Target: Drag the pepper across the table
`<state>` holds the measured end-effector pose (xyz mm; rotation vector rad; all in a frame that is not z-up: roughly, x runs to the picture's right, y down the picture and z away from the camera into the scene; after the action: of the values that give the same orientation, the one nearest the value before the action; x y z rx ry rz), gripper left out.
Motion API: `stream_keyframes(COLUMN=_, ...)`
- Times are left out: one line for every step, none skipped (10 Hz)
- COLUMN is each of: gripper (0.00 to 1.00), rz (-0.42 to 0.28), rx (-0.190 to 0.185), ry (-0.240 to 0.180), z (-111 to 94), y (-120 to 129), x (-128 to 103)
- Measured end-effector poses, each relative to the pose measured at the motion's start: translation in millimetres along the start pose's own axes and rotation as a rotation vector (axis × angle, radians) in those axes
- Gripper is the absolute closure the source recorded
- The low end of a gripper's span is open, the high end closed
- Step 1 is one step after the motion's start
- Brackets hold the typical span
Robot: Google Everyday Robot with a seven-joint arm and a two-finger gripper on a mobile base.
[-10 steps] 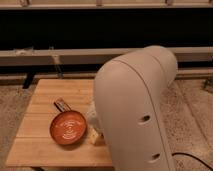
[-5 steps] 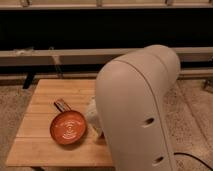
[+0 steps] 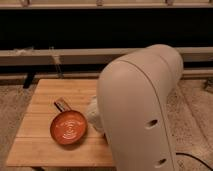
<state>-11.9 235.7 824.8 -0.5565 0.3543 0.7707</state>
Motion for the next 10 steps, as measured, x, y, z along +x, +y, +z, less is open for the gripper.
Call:
stream_keyframes(gripper=0.98, rz=0.001, rx=-0.001, ry=-0.001, z=0.3, y=-2.0, x=0.2)
stream_keyframes(gripper=0.98, rz=-0.003, rx=0.0, ry=0.001, z=0.3, y=-1.0, x=0.5)
stream_keyframes(gripper=0.95, rz=-0.003, rx=-0.001, ry=0.004, z=0.0, y=1.2, x=0.3)
stream_keyframes(gripper=0.9, rz=-0.003, rx=-0.003, ry=0.005, z=-0.4, y=4.4, x=0.7)
stream_keyframes(gripper=0.91, rz=-0.004, rx=-0.008, ry=-0.001, z=-0.8, y=4.5, x=0.0)
stream_keyframes(gripper=0.96, rz=-0.004, rx=-0.01, ry=-0.002, z=-0.5, y=1.6, x=-0.7)
stream_keyframes(gripper=0.97, rz=-0.005, rx=-0.01, ry=-0.001, z=-0.4, y=1.2, x=-0.8)
stream_keyframes(gripper=0.97, rz=-0.006, rx=-0.011, ry=-0.001, z=-0.4, y=0.9, x=-0.6)
stream_keyframes(gripper=0.97, rz=-0.004, rx=-0.013, ry=-0.003, z=-0.3, y=0.4, x=0.2)
stream_keyframes(gripper=0.97, rz=-0.004, rx=-0.017, ry=-0.009, z=-0.6, y=-2.7, x=0.1)
